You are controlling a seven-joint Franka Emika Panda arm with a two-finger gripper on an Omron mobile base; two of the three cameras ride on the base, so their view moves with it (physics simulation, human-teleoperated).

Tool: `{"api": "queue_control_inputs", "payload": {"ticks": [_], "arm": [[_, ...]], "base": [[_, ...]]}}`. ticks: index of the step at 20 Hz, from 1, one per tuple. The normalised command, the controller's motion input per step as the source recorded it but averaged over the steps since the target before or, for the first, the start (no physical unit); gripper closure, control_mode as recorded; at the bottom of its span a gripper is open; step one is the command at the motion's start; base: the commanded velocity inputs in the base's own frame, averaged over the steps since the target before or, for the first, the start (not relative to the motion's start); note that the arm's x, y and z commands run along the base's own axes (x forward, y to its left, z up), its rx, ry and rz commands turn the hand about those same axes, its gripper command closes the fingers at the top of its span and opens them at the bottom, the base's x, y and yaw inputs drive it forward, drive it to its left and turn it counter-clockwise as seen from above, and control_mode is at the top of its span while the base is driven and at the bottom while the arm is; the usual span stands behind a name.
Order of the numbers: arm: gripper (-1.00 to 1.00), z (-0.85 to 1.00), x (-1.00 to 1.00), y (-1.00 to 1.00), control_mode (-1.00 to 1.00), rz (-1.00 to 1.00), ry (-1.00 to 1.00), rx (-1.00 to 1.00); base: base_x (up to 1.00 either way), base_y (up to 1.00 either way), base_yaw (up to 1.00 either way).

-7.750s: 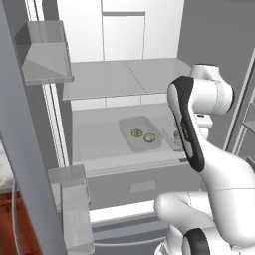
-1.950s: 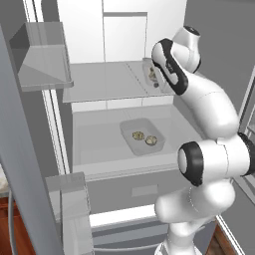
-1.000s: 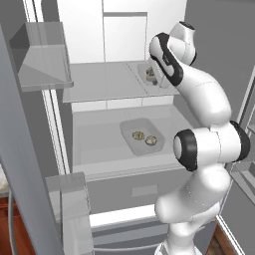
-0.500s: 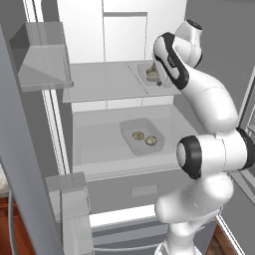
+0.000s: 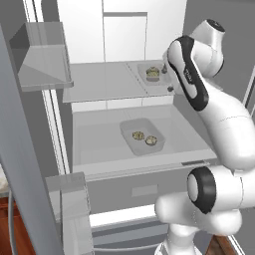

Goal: Place two dumplings into each of the tupperware containers and then place the containers in the fridge.

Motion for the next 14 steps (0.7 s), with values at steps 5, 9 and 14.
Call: {"api": "queue_control_inputs", "payload": {"ticks": [5,9,14], "arm": [[-1.00,0.06,-1.00,0.00,-1.00,0.00,0.00,0.00],[-1.00,0.14,-1.00,0.00,-1.00,0.00,0.00,0.00],[-1.00,0.15,-0.94,0.00,-1.00,0.00,0.08,0.00]], "base": [[0.00,0.00,0.00],[0.00,0.00,0.00],[0.00,0.00,0.00]]}}
